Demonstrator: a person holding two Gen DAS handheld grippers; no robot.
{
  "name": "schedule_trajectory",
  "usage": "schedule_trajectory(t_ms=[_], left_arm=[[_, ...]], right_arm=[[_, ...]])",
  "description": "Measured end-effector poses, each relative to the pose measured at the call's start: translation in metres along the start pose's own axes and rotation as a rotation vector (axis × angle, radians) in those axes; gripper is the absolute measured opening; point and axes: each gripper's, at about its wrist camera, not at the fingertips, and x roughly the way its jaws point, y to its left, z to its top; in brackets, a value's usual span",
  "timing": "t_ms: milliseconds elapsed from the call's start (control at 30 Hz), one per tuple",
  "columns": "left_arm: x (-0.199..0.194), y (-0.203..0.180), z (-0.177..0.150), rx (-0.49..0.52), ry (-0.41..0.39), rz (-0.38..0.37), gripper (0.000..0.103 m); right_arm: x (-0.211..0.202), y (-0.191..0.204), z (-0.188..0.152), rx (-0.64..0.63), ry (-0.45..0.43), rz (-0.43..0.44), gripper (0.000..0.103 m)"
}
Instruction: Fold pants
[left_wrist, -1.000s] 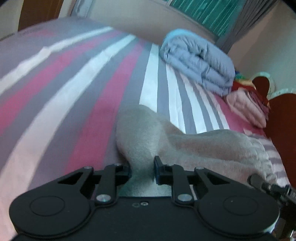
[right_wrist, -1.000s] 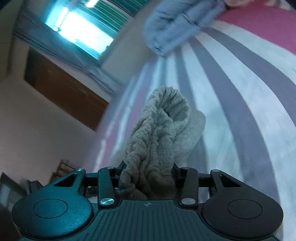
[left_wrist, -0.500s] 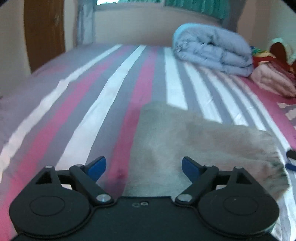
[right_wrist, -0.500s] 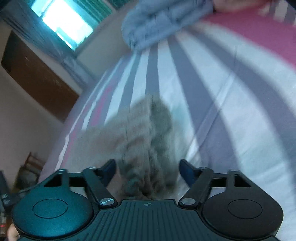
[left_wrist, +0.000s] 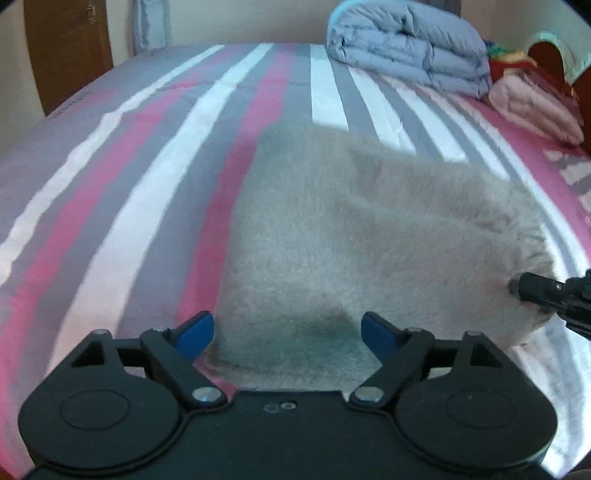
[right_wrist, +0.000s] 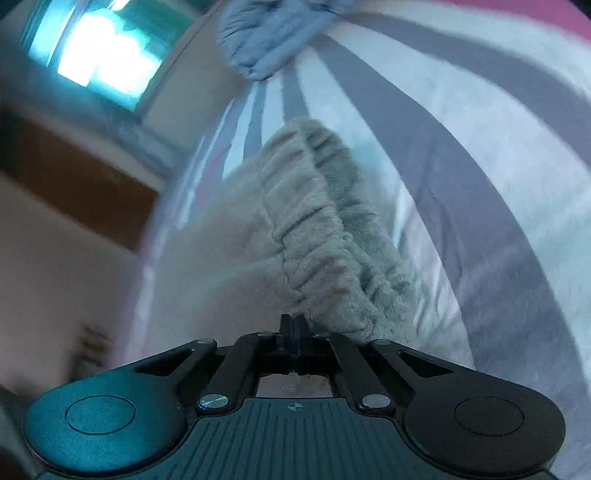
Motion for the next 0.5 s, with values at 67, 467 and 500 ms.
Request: schedule_trajectory(t_ms=[67,467,500], left_arm=[[-0.02,0.002,0.0,-0.008,-0.031,0.019,0.084],[-0.134,-0.013,-0.027,0.01,-0.144,0.046,0.093],[-0.146,-0.014,-0.031,0.012,-0.158,0.05,0.094]], right_arm=[[-0.018,0.025,-0.002,-0.114,-0.031,-0.014,0.027],[-0.115,0.096,-0.071,-0.282,-0.217,-0.014,0.1],[-0.123,0.1,-0.077,-0.289,-0.224,-0.01,0.1]])
